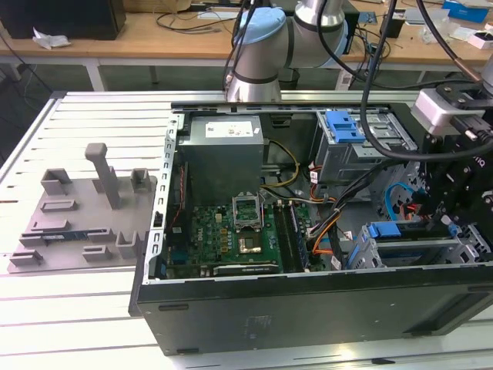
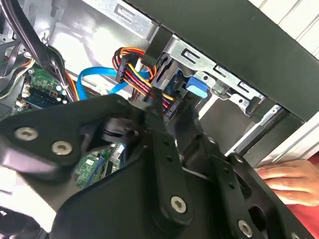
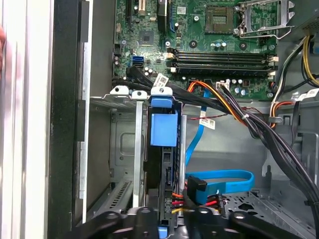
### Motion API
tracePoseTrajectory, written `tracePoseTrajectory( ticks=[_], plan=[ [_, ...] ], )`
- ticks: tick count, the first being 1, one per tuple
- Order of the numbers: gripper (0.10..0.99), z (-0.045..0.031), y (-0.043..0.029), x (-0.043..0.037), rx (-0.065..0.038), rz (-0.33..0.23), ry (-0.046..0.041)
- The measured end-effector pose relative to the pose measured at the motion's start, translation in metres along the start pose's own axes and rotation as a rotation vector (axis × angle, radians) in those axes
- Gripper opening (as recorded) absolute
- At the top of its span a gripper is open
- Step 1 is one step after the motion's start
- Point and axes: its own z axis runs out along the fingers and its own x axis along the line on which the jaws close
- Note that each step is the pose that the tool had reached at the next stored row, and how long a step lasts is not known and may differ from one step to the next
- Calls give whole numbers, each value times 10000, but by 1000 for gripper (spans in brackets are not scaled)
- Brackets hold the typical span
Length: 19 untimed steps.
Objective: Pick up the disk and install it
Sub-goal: 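Insert the first disk wire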
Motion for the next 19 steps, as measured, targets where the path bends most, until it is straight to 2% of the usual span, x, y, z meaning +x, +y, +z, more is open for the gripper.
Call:
tracePoseTrajectory(
  ticks=[1,2,5,11,15,19],
  plan=[
    [416,-14,0,0,0,0,2],
    [416,-26,0,0,1,0,3],
    [604,-91,0,-15,-1,0,13],
    [604,-172,-16,-76,-1,0,66],
    [604,-251,-21,-132,-4,2,143],
    [604,-255,-22,-146,-6,2,180]
  ],
)
